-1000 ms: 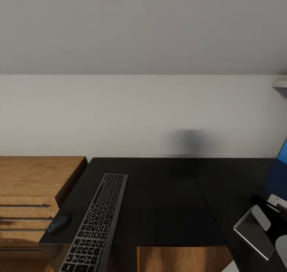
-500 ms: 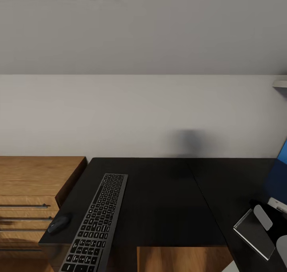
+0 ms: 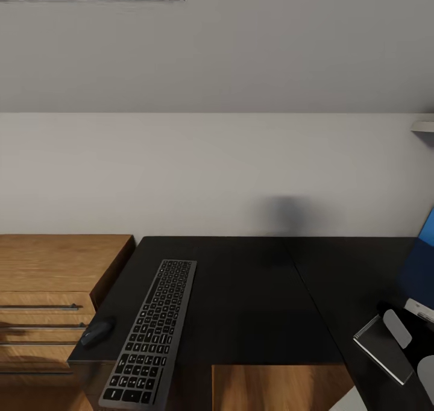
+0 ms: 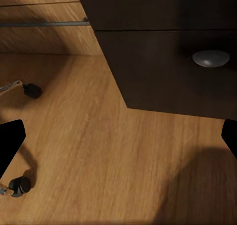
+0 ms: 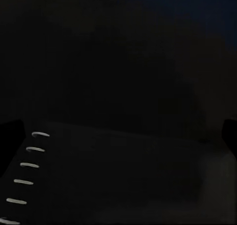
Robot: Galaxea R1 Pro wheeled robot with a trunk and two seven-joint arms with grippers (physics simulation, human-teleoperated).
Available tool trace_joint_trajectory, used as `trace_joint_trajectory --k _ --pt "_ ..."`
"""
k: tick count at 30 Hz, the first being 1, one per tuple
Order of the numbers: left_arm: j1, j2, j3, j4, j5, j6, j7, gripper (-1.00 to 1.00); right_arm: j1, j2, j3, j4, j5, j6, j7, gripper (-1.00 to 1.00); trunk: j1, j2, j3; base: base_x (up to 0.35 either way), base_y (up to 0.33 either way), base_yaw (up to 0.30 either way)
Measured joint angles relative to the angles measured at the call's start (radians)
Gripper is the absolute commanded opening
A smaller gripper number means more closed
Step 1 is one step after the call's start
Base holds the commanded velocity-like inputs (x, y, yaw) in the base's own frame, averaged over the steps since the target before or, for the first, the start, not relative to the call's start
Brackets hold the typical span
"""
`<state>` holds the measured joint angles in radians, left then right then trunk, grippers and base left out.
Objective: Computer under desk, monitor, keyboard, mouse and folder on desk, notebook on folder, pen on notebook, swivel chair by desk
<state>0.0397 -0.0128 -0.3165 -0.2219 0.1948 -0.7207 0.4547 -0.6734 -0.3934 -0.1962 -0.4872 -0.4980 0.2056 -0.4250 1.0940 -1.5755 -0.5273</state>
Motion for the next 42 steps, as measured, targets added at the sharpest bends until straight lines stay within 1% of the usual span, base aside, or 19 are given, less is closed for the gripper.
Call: trace_joint_trajectory --k 36,42 --pt "0.000 0.000 0.000 0.000 0.000 0.001 -0.001 1.00 0.000 0.002 0.002 -0.001 0.006 -0.001 0.000 1.00 0.000 0.000 0.000 -0.029 0.022 0.000" --pt "0.000 0.000 -0.001 0.001 0.000 0.002 -0.001 1.00 0.000 0.003 0.002 0.000 0.003 -0.002 0.000 1.00 0.000 0.000 0.000 -0.114 0.001 0.000"
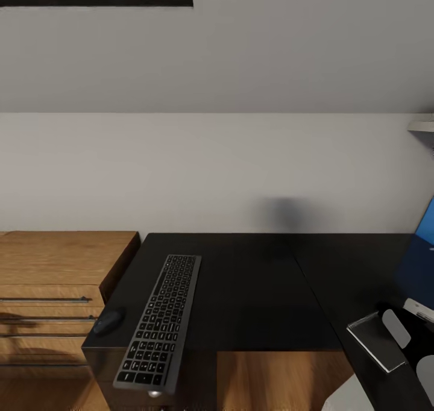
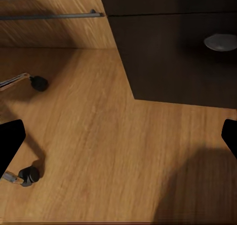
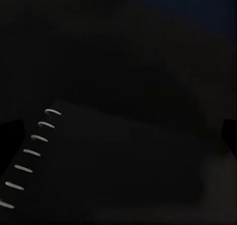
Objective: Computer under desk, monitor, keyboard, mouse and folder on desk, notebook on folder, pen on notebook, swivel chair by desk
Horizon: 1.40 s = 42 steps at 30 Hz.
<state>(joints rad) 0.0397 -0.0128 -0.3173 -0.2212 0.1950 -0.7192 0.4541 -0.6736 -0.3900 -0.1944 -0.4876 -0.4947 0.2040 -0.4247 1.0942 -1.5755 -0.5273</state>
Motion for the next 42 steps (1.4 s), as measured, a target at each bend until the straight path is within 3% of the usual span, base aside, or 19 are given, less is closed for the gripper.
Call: trace_joint_trajectory --k 22,42 --pt "0.000 0.000 -0.001 0.000 0.000 0.000 0.000 1.00 0.000 0.000 0.000 0.000 -0.004 -0.002 0.000 1.00 0.000 0.000 0.000 -0.104 0.000 0.000" --pt "0.000 0.000 -0.001 -0.001 0.000 0.000 0.001 1.00 0.000 0.001 -0.001 -0.002 -0.004 -0.008 0.000 1.00 0.000 0.000 0.000 -0.008 0.000 0.000"
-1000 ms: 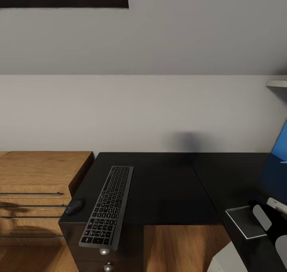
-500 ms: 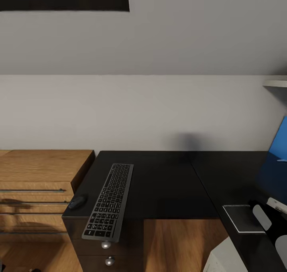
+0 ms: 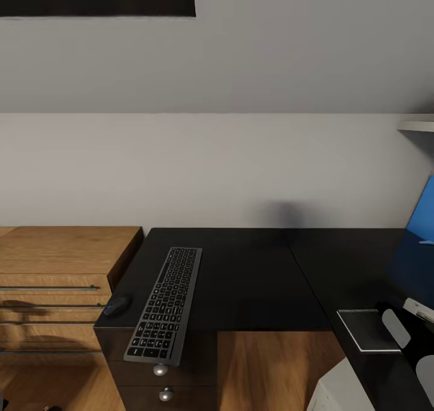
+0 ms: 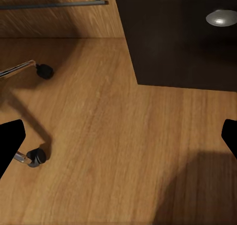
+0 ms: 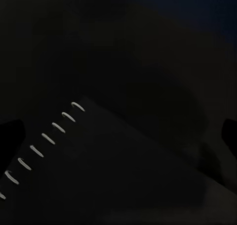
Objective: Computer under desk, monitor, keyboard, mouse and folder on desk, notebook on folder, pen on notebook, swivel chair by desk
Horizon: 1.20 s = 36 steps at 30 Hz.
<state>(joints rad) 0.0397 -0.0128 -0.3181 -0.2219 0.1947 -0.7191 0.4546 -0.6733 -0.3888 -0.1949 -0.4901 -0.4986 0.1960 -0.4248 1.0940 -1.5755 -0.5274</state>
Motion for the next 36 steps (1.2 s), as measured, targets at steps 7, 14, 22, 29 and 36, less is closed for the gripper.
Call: trace_joint_trajectory --k 7,14,22,29,36 --pt "0.000 0.000 0.000 0.000 0.000 0.000 0.000 1.00 0.000 0.001 0.000 -0.004 0.000 -0.001 0.001 1.00 -0.023 0.042 0.019 0.000 0.000 0.000" --pt "0.000 0.000 0.000 0.000 0.000 0.000 0.000 1.00 0.000 0.001 0.000 -0.024 0.000 -0.001 0.000 1.00 -0.050 0.091 0.041 0.000 0.000 0.000" --pt "0.000 0.000 0.000 0.000 0.000 0.001 0.000 1.00 0.000 0.001 0.000 -0.029 0.000 -0.001 0.001 1.00 -0.069 0.126 0.056 0.000 0.000 0.000" --pt "0.000 0.000 0.000 0.000 0.000 0.000 0.000 1.00 0.000 0.002 0.001 -0.029 0.000 -0.002 0.002 1.00 -0.069 0.126 0.056 0.000 0.000 0.000" --pt "0.000 0.000 0.000 0.001 0.000 0.000 0.000 1.00 0.000 0.002 0.001 -0.029 0.000 -0.001 0.001 1.00 -0.069 0.126 0.056 0.000 0.000 0.000"
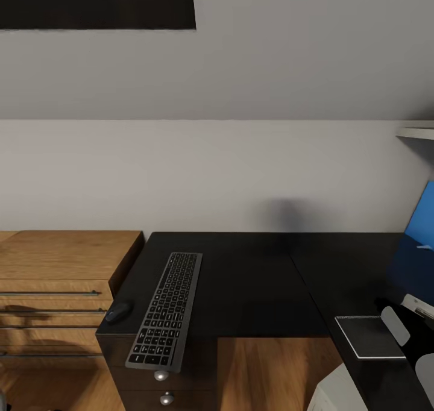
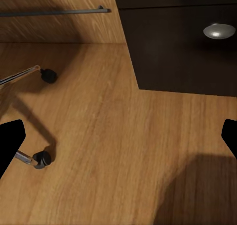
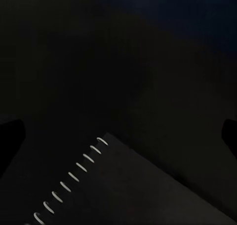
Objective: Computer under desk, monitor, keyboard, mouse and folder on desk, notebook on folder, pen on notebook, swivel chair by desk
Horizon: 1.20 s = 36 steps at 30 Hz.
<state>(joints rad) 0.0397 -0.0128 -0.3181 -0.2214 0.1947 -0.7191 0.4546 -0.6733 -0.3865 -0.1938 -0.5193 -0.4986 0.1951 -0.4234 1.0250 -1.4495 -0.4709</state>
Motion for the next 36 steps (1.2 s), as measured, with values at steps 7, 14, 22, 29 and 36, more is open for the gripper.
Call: trace_joint_trajectory --k 7,14,22,29,36 --pt "0.000 0.000 0.000 0.000 0.001 0.001 0.000 1.00 0.000 0.003 0.004 -0.002 0.002 0.009 0.000 1.00 0.000 0.000 0.000 0.086 0.000 0.000" --pt "0.000 0.000 0.001 0.000 0.001 0.001 0.000 1.00 0.000 0.003 0.005 -0.002 0.002 0.009 0.000 1.00 0.000 0.000 0.000 0.002 0.000 0.000" --pt "0.000 0.000 0.002 0.000 0.001 0.000 0.000 1.00 0.000 0.003 0.006 -0.002 0.002 0.008 0.000 1.00 0.000 0.000 0.000 0.153 0.000 0.000" --pt "0.000 0.000 0.001 0.000 0.001 0.000 0.000 1.00 0.000 0.003 0.005 -0.002 0.004 0.007 0.000 1.00 0.000 0.000 0.000 0.053 0.000 0.000" --pt "0.000 -0.001 0.000 -0.001 0.000 0.000 0.000 1.00 0.000 0.003 0.004 -0.002 0.005 0.006 0.000 1.00 0.000 0.000 0.000 0.008 0.000 0.000"
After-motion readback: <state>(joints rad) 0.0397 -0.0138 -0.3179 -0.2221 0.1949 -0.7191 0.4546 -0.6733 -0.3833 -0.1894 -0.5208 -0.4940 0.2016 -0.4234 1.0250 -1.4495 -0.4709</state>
